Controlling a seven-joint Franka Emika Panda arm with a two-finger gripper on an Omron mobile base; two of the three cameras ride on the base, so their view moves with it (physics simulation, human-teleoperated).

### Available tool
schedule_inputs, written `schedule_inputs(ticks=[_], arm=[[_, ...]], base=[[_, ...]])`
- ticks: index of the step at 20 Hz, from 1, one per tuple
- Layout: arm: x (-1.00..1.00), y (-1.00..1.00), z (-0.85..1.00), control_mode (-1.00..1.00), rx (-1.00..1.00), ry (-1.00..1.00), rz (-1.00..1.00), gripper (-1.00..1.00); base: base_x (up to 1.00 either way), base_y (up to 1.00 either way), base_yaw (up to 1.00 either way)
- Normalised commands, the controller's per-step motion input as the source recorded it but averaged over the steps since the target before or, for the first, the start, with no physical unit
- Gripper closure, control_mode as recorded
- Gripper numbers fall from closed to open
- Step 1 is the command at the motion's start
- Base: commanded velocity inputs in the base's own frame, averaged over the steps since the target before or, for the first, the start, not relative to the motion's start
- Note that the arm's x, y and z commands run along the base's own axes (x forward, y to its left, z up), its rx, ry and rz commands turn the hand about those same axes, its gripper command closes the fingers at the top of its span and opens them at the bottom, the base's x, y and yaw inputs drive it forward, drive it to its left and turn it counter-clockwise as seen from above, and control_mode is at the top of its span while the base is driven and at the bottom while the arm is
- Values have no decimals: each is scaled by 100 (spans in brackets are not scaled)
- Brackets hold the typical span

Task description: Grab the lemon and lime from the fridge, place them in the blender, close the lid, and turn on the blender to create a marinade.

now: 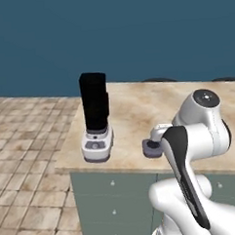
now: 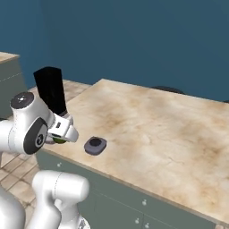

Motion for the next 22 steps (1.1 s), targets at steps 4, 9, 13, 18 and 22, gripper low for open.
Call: schedule_inputs(ticks=[4, 9, 13, 18, 22], arm=[[0, 0, 0, 100, 0, 0, 0, 100], [0, 0, 0, 100, 0, 0, 0, 100], [0, 0, 0, 100, 0, 0, 0, 100], [0, 0, 0, 100, 0, 0, 0, 100], [0, 0, 0, -100, 0, 0, 0, 100]], base=[[21, 0, 0], [0, 15, 0], [11, 31, 0], [15, 18, 0], [1, 2, 0]])
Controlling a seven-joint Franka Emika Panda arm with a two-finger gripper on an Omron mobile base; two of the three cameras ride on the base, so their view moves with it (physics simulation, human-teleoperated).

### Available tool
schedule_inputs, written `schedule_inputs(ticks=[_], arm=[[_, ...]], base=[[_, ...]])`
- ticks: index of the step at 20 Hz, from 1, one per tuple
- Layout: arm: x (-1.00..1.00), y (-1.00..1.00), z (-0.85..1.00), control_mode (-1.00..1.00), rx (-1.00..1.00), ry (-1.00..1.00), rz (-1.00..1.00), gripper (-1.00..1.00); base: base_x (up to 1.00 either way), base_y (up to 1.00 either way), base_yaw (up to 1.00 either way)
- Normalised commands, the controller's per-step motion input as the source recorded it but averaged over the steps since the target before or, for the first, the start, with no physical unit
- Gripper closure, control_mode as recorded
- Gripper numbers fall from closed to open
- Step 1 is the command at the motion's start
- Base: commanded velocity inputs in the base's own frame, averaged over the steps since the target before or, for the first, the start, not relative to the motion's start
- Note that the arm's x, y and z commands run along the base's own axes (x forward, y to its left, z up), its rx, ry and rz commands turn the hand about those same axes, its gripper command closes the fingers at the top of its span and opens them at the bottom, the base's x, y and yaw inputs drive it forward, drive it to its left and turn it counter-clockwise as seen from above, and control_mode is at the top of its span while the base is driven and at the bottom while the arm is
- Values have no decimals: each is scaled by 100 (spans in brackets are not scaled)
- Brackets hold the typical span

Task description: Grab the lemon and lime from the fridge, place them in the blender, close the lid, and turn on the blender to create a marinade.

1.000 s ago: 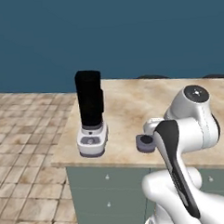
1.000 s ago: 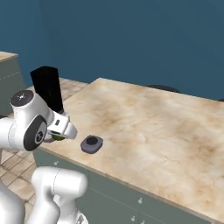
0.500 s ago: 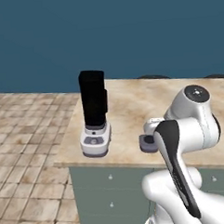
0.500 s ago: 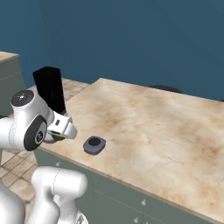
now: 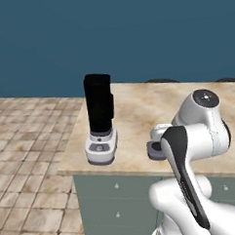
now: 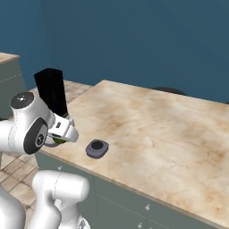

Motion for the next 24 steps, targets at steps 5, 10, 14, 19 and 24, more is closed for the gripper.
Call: schedule_inputs(ticks=[5, 10, 14, 19, 24], arm=[[1, 4, 31, -100, 0, -5, 0, 100], [2, 13, 100, -100, 0, -14, 0, 100], [11, 45, 95, -100, 0, -11, 0, 100], [0, 51, 62, -100, 0, -11, 0, 100], [7, 30, 29, -100, 2, -16, 1, 100]], base=[[0, 0, 0], [0, 0, 0], [0, 0, 0], [0, 0, 0], [0, 0, 0]])
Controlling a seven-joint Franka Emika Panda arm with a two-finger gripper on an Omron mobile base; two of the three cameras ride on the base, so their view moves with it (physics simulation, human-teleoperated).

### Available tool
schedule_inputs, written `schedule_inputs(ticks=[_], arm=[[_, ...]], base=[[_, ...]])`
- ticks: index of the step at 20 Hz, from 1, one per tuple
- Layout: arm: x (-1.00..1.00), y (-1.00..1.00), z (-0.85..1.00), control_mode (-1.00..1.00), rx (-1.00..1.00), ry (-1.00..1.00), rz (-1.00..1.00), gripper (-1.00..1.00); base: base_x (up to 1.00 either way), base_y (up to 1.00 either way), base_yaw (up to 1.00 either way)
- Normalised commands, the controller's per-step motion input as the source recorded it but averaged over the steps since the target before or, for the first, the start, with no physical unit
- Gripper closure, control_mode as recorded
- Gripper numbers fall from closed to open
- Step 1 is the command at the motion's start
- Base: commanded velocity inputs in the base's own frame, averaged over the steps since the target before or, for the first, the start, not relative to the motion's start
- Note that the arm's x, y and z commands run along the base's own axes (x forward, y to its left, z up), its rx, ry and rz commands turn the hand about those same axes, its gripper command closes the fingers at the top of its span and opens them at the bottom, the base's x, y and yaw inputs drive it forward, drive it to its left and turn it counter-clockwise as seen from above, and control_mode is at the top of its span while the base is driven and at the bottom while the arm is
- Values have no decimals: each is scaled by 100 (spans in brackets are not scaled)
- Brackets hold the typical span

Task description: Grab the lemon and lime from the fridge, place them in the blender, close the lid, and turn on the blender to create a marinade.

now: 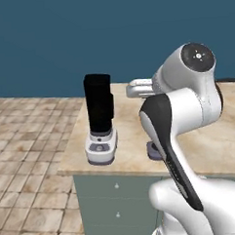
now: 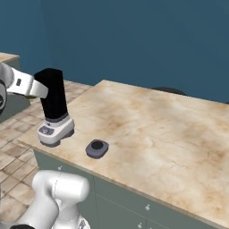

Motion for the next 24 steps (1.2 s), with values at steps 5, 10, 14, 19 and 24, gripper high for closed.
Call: schedule_inputs(ticks=[5, 10, 14, 19, 24], arm=[[15, 1, 4, -100, 7, -19, 4, 100], [20, 0, 7, -100, 15, -16, 12, 100], [31, 8, 42, -100, 13, -2, 10, 100], [49, 29, 39, -100, 2, 7, 2, 100], [52, 41, 4, -100, 0, 6, 1, 100]], base=[[0, 0, 0], [0, 0, 0], [0, 0, 0], [0, 0, 0], [0, 0, 0]])
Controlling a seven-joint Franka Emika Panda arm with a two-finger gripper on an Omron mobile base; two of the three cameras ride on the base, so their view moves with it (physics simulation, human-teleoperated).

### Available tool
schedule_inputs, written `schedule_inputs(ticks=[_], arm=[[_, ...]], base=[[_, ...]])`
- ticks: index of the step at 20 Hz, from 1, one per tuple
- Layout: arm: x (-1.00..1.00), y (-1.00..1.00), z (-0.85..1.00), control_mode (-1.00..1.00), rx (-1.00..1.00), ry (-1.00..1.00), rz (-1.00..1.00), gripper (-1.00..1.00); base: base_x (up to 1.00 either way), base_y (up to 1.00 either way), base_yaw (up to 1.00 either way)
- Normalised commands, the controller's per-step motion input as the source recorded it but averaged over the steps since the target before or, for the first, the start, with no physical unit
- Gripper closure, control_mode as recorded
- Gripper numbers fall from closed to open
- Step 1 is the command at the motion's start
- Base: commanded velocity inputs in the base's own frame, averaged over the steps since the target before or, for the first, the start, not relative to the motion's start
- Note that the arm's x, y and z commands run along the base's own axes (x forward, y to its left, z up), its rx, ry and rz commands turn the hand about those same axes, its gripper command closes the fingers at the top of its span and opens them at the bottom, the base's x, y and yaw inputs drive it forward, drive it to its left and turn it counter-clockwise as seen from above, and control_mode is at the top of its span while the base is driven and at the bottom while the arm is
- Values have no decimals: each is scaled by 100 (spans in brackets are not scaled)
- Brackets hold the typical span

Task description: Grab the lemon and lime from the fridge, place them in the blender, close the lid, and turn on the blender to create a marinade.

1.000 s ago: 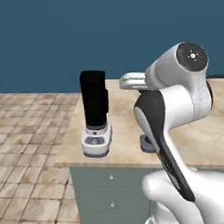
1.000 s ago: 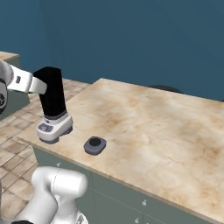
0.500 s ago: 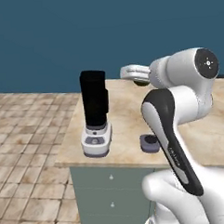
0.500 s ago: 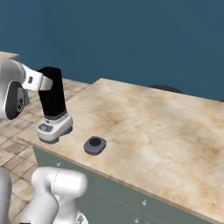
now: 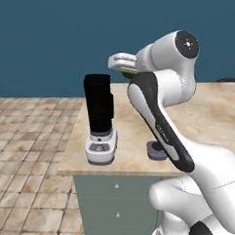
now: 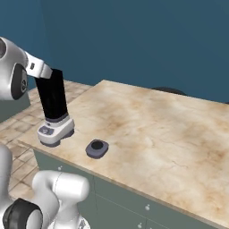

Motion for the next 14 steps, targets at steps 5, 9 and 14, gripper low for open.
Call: schedule_inputs(ticks=[5, 9, 14], arm=[[49, 34, -14, -100, 0, 2, 1, 100], [48, 29, -20, -100, 0, 2, 1, 100], [40, 13, -40, -100, 0, 5, 4, 100]], base=[[0, 0, 0], [0, 0, 0], [0, 0, 0]])
